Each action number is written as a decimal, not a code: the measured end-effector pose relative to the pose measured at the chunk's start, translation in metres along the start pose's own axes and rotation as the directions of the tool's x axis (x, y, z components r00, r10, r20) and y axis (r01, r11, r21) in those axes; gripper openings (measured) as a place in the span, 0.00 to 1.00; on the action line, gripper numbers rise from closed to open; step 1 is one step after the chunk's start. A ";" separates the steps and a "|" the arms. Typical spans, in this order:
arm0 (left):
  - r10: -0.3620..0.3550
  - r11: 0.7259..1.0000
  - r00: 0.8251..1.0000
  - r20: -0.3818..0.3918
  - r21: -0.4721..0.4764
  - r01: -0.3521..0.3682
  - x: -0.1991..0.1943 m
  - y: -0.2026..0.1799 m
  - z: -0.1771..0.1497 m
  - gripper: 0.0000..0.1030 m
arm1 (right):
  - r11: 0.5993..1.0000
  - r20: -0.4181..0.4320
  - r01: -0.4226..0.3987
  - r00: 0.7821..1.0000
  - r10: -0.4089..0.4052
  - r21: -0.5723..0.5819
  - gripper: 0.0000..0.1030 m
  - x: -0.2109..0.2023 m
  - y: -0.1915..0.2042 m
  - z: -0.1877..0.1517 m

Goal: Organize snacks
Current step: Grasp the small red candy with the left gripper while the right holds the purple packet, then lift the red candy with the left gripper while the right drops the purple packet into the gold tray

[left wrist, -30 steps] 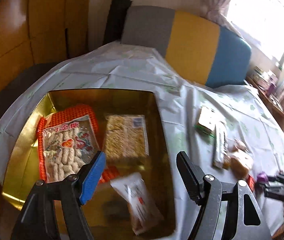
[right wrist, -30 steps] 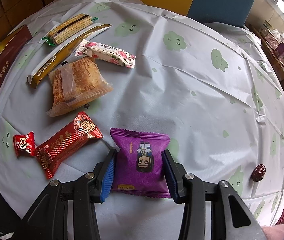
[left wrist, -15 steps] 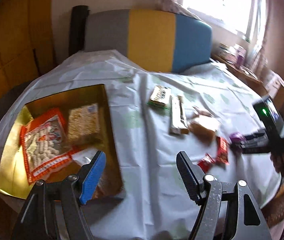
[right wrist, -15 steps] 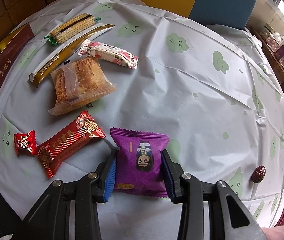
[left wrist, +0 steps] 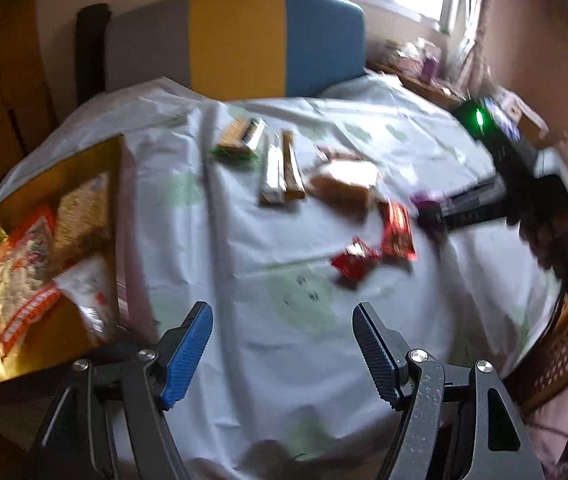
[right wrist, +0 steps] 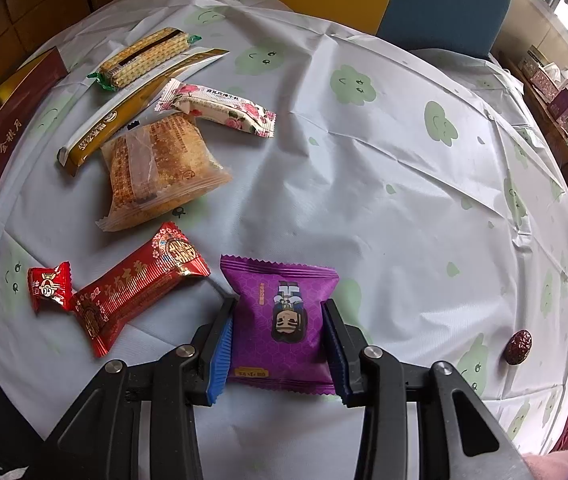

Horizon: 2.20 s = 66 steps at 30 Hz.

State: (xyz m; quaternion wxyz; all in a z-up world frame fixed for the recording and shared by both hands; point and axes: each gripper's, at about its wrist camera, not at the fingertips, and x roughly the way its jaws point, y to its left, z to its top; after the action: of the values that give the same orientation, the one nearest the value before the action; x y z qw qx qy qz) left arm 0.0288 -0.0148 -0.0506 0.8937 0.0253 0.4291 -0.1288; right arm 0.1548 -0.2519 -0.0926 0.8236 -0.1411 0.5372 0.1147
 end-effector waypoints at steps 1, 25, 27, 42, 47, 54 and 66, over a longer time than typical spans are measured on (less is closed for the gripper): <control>-0.006 1.000 1.000 -0.009 0.008 0.006 0.003 -0.002 -0.002 0.70 | 1.000 0.000 -0.001 1.000 0.001 0.001 0.40 0.000 0.000 0.000; -0.150 0.953 0.983 -0.110 0.248 0.173 0.074 -0.051 0.044 0.30 | 1.000 -0.005 -0.007 1.000 0.007 0.005 0.40 -0.001 -0.001 0.000; -0.136 0.951 0.987 -0.087 0.268 0.154 0.074 -0.054 0.043 0.19 | 1.000 -0.005 -0.006 1.000 0.006 0.004 0.40 -0.001 -0.001 0.000; -0.061 0.998 0.998 0.023 0.010 0.061 0.036 -0.008 -0.012 0.18 | 1.000 0.001 0.003 1.000 -0.003 -0.006 0.39 -0.002 0.001 -0.001; -0.066 0.998 0.996 0.052 0.011 0.065 0.035 -0.006 -0.018 0.18 | 1.000 0.007 -0.002 1.000 0.002 0.014 0.37 -0.006 0.001 -0.003; -0.091 0.996 0.993 0.079 -0.001 0.092 0.035 -0.003 -0.020 0.18 | 0.998 0.063 -0.048 0.997 0.045 0.049 0.37 -0.034 0.002 -0.003; -0.129 0.990 0.986 0.108 -0.042 0.134 0.031 0.004 -0.025 0.18 | 0.921 0.162 -0.351 0.912 0.377 -0.167 0.37 -0.109 0.096 0.038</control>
State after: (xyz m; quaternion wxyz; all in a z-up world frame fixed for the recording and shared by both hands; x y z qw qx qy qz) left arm 0.0297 -0.0133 -0.0905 0.9049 -0.0321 0.3852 -0.1780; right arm 0.1117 -0.1528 0.0112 0.8240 -0.0818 0.4637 0.3151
